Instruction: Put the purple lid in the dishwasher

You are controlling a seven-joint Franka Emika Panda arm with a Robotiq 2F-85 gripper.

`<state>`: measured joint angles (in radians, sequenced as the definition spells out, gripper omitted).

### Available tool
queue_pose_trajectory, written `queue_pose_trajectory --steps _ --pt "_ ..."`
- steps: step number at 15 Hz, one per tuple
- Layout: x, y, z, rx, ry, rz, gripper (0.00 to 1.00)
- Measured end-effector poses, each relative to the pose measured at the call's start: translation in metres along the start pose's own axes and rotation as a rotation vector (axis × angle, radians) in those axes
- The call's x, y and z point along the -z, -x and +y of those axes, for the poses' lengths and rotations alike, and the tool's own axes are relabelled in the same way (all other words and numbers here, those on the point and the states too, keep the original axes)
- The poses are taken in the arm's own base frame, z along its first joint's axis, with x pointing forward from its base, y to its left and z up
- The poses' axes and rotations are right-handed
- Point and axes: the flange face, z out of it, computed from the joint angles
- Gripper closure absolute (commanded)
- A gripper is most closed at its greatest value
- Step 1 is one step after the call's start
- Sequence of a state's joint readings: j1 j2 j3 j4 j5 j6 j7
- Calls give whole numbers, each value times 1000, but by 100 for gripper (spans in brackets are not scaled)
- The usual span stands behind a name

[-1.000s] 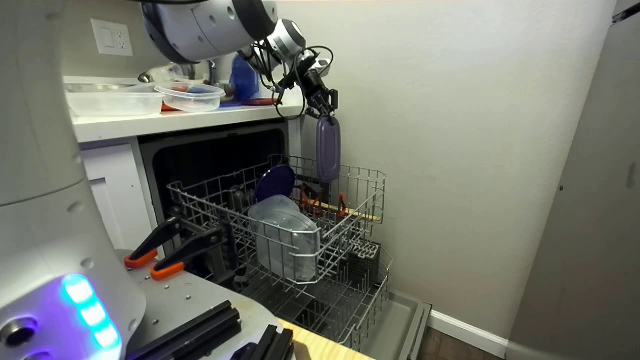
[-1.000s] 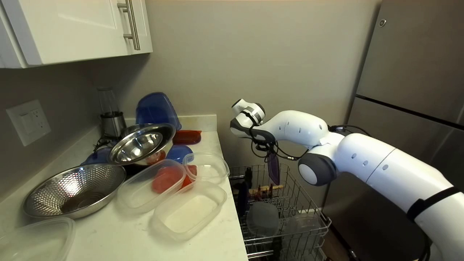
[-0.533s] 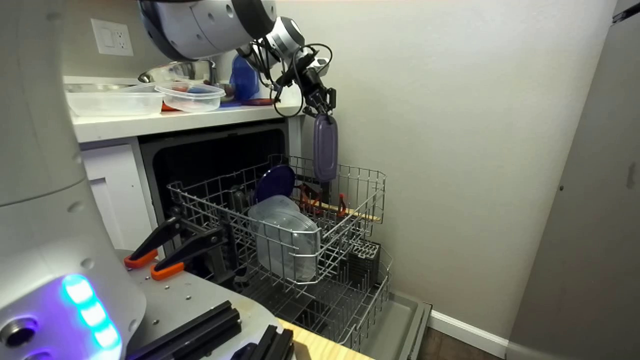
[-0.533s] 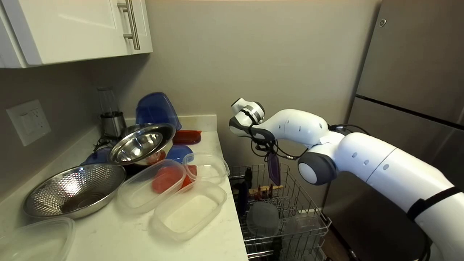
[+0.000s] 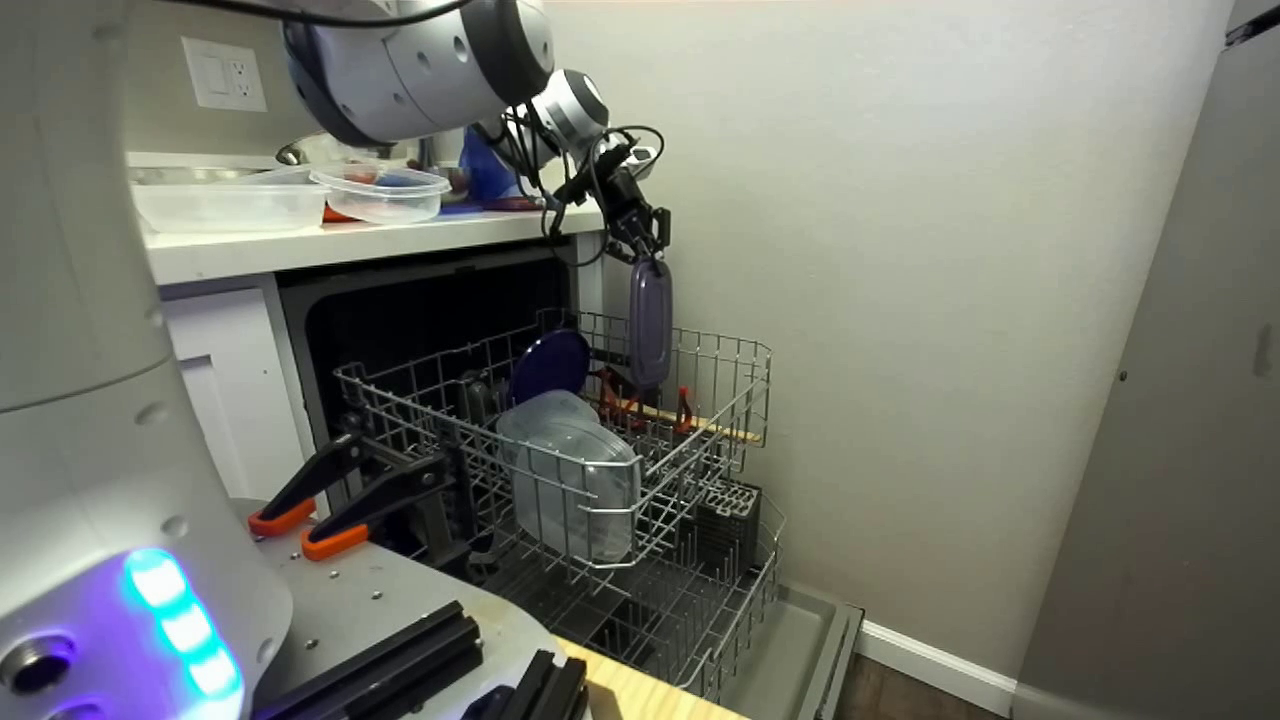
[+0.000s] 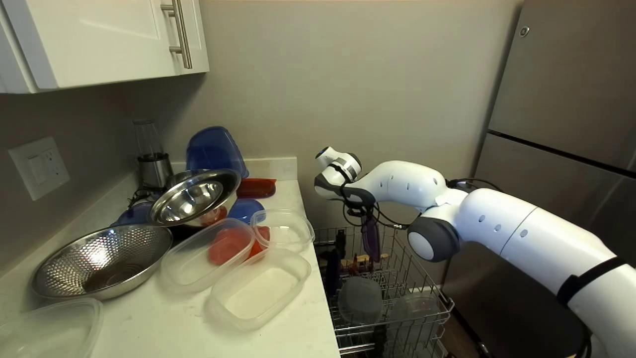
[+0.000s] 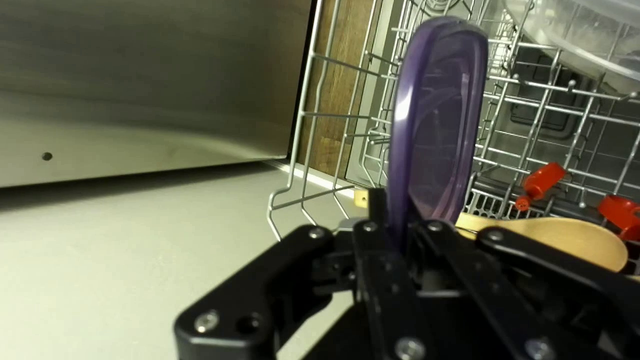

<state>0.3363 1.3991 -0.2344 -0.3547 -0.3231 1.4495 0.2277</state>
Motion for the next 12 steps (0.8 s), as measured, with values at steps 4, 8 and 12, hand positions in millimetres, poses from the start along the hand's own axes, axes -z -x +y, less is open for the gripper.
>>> queue_pose_trajectory --steps 4,8,12 --pt "-16 -8 -13 13 -5 45 94" --pt "-33 -10 -16 16 8 40 94" --pt "-41 -13 -4 0 23 31 94"
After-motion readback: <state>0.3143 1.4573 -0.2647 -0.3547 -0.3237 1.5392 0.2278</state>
